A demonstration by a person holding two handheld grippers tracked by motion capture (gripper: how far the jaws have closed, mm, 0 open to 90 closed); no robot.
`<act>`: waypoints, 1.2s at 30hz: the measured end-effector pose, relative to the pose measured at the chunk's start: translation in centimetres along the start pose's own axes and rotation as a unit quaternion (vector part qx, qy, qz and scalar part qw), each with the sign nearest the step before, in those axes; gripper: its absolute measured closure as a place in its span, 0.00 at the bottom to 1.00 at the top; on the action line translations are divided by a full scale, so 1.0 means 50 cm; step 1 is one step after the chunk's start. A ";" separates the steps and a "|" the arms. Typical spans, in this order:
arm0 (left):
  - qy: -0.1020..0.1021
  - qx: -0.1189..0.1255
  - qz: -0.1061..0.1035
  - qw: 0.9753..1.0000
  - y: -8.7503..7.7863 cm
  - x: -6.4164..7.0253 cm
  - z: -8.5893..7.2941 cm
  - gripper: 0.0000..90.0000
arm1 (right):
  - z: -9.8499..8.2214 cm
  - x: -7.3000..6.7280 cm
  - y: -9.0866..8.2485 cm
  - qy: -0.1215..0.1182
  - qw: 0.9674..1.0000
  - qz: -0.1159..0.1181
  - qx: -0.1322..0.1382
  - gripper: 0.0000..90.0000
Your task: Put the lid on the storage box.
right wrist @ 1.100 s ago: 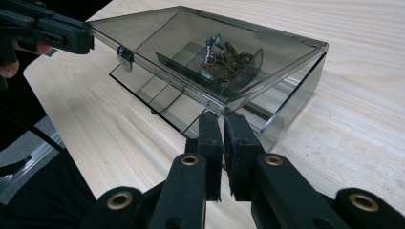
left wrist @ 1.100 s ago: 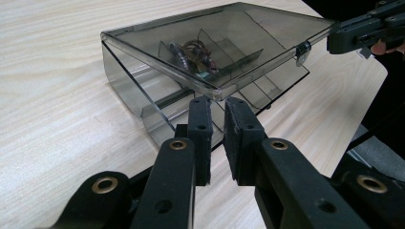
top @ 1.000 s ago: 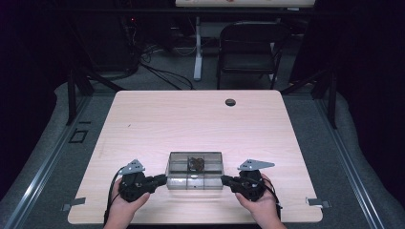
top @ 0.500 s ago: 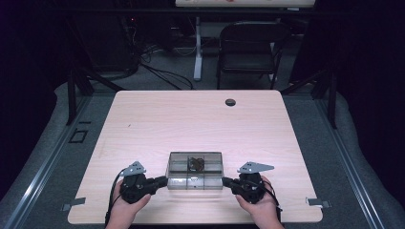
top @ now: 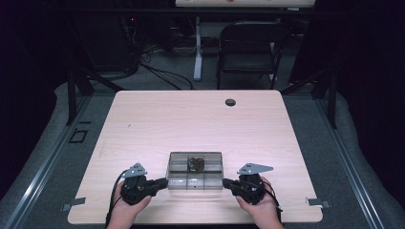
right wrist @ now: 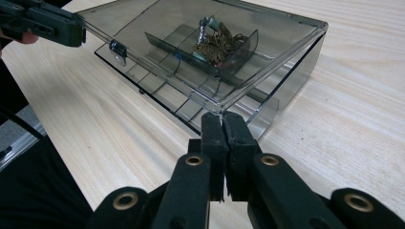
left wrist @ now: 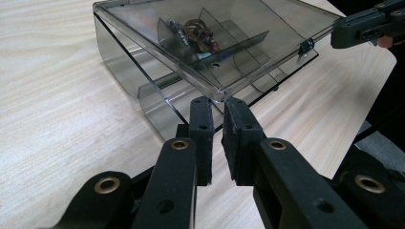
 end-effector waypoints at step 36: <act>0.011 -0.026 0.018 0.999 0.018 0.001 -0.021 0.83 | -0.020 -0.003 0.017 -0.018 0.999 -0.011 -0.030 0.91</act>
Point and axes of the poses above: each handheld gripper's, and its own axes: y roughly forward along the jaws, z roughly out of its top, x roughly to its right, the point moved 4 cm from there along y, roughly forward along the jaws, and after that the axes turned 8 degrees about x, right-handed, at the moved point
